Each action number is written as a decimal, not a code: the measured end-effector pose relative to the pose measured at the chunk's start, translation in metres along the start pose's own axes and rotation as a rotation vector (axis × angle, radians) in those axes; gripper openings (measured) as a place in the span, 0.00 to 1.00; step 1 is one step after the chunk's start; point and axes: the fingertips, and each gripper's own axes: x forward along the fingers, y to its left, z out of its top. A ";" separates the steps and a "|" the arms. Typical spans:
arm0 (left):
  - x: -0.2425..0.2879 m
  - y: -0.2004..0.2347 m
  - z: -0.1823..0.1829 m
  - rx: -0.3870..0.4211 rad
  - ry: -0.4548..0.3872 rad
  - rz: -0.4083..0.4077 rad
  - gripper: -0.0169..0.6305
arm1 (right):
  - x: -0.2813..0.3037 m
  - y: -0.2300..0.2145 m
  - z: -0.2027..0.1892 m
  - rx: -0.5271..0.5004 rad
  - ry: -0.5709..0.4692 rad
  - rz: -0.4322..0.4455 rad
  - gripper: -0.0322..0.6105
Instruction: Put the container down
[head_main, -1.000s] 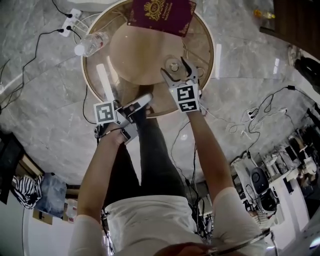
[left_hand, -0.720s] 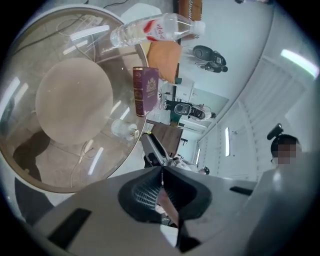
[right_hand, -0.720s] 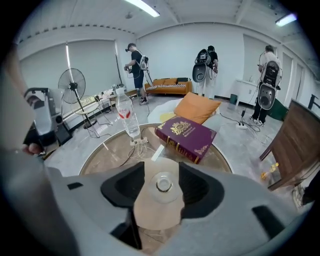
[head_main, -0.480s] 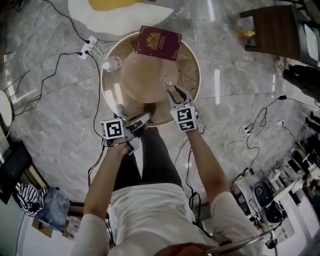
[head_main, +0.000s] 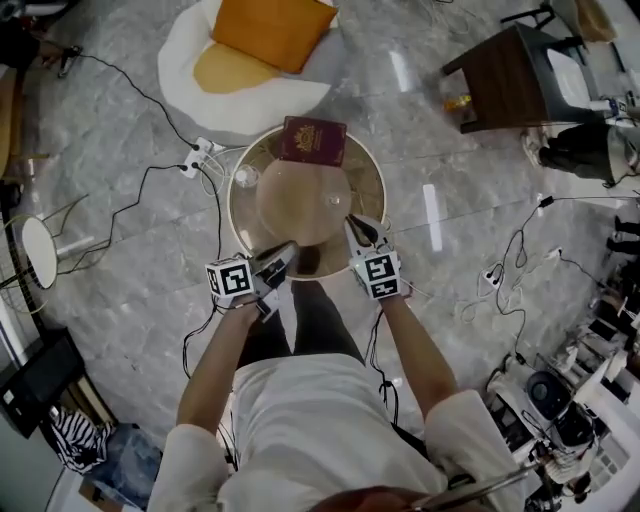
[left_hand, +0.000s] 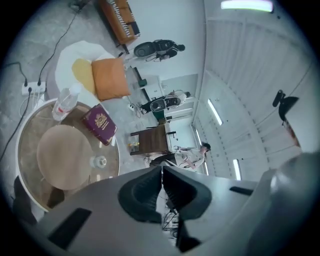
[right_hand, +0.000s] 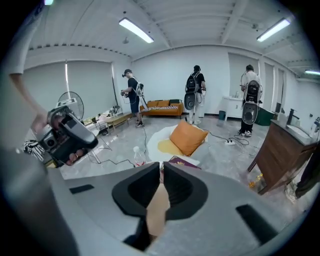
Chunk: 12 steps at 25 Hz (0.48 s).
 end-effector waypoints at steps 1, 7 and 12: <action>-0.006 -0.012 0.005 0.037 0.009 0.001 0.05 | -0.010 0.004 0.010 0.011 -0.014 -0.013 0.08; -0.037 -0.069 0.019 0.179 0.042 -0.034 0.05 | -0.058 0.034 0.045 0.091 -0.067 -0.107 0.05; -0.066 -0.098 0.016 0.252 0.089 -0.064 0.05 | -0.095 0.065 0.069 0.150 -0.124 -0.161 0.05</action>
